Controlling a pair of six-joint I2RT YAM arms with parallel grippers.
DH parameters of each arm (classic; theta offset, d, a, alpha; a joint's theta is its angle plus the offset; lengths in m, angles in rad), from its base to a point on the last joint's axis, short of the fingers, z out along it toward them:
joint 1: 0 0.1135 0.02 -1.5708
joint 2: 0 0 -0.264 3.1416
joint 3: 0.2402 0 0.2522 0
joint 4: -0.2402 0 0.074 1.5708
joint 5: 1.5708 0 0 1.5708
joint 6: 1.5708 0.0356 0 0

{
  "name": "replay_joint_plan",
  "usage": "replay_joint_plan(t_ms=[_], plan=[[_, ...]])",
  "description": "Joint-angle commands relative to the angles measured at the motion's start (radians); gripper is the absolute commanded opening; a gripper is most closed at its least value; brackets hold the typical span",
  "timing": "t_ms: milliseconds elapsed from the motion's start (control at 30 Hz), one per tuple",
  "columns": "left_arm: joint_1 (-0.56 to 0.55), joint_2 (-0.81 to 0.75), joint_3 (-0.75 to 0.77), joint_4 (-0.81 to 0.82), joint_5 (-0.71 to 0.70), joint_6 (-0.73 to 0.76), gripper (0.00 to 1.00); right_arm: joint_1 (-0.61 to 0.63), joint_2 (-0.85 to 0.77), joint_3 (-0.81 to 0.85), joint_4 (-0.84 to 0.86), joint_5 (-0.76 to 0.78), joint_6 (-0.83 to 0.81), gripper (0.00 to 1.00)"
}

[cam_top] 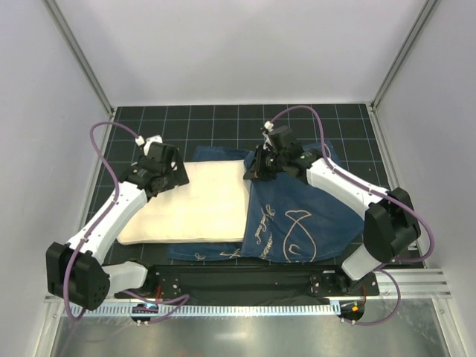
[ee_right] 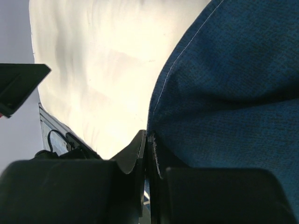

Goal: Put the pillow into the pillowcase

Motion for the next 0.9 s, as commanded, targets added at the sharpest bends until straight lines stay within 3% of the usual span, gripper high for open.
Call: replay_joint_plan(t_ms=[0,200,300,333,400,433,533,700,867], plan=[[0.011,0.018,-0.038,0.002,0.017,-0.02,1.0,0.011,-0.055,0.009,0.034,0.003,-0.023,0.1],[0.01,0.093,-0.145,0.135,0.125,-0.065,1.0,0.018,-0.061,0.008,0.032,0.004,-0.029,0.1],[0.013,0.153,-0.211,0.267,0.172,-0.108,0.85,0.023,-0.058,0.002,0.035,0.01,-0.029,0.1],[0.013,0.169,-0.23,0.307,0.185,-0.115,0.64,0.026,-0.057,-0.001,0.042,0.01,-0.028,0.1],[0.013,0.19,-0.282,0.41,0.214,-0.138,0.35,0.029,-0.054,-0.008,0.045,0.015,-0.028,0.1],[0.014,0.185,-0.299,0.445,0.231,-0.143,0.01,0.032,-0.051,-0.009,0.052,0.017,-0.029,0.1],[0.005,0.127,-0.313,0.478,0.235,-0.151,0.0,0.035,-0.028,-0.002,0.054,0.015,-0.038,0.1],[-0.042,-0.028,-0.204,0.315,0.134,-0.114,0.0,0.046,0.018,0.08,0.034,0.004,-0.045,0.1],[-0.113,-0.079,-0.132,0.272,0.169,-0.129,0.0,0.067,0.035,0.161,0.012,0.013,-0.043,0.1]])
